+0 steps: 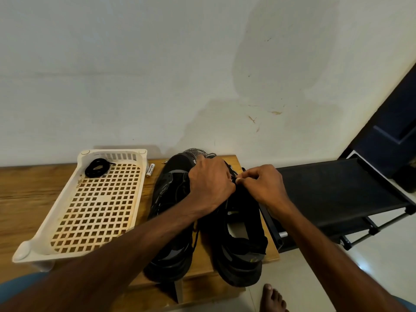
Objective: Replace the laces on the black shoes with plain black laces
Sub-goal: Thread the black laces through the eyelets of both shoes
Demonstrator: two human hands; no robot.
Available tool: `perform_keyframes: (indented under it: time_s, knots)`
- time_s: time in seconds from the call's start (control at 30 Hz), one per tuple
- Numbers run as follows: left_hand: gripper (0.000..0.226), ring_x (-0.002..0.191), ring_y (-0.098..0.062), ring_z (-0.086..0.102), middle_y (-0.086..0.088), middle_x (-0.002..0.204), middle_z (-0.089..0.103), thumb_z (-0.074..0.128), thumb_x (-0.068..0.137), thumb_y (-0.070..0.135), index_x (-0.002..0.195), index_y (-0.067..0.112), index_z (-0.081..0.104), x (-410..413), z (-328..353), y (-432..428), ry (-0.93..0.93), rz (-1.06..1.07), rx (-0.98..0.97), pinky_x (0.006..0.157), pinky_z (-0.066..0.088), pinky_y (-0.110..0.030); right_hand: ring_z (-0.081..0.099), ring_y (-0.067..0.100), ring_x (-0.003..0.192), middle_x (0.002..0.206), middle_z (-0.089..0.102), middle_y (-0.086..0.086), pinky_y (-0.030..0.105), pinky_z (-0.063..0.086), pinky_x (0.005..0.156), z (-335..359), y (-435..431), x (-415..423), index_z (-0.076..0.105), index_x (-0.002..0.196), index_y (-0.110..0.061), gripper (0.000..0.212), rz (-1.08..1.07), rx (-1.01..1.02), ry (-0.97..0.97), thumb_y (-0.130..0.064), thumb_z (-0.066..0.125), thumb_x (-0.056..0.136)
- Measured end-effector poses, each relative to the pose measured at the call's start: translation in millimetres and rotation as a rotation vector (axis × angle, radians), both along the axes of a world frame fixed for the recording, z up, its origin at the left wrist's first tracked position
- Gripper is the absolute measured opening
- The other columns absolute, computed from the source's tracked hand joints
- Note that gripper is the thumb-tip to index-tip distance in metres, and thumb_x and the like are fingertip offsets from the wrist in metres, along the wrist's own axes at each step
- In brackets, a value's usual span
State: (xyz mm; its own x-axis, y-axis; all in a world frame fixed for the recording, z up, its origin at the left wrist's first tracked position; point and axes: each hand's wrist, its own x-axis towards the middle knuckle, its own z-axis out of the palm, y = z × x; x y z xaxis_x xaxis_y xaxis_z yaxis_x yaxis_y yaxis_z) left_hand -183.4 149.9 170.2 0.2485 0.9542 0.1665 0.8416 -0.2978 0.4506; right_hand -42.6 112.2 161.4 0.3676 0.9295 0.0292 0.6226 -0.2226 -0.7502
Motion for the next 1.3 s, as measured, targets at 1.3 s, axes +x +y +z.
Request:
perform_keyframes:
  time_s: [1.3]
  knots:
    - [0.014,0.091,-0.011,0.069,0.012,0.084,0.074,0.072,0.081,0.017,0.084,0.028,0.079,1,-8,-7,-0.126,-0.029,-0.061,0.076,0.057,-0.029,0.071,0.003,0.079,0.088,0.078,-0.005,0.024,0.062,0.074,-1,-14,-8,0.083,0.096,-0.022,0.014,-0.038,0.057,0.021,-0.024,0.084,0.082]
